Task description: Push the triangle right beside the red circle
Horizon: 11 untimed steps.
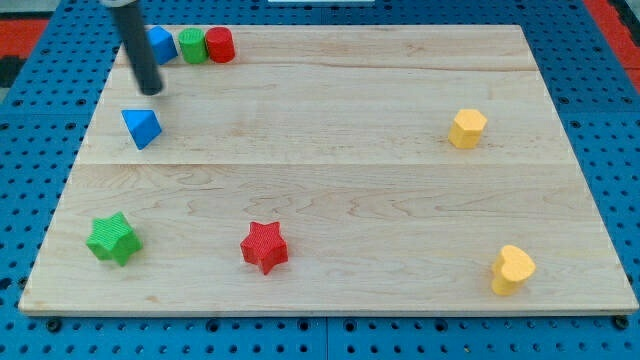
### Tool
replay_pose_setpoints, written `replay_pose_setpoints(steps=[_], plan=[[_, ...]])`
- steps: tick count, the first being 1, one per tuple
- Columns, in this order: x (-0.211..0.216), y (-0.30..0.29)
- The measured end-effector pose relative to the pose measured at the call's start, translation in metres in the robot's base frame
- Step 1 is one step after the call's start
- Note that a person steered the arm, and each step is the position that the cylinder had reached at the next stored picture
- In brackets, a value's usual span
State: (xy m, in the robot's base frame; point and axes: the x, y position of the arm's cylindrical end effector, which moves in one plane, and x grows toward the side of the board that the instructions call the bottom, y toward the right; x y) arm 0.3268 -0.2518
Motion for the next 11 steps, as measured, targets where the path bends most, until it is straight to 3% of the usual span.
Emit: replay_pose_setpoints(steps=[1,2,4,8,9,10,11], plan=[[0.048,-0.042],[0.087,-0.016],[0.038,0.071],[-0.04,0.113],[-0.041,0.105],[0.002,0.09],[0.022,0.131]])
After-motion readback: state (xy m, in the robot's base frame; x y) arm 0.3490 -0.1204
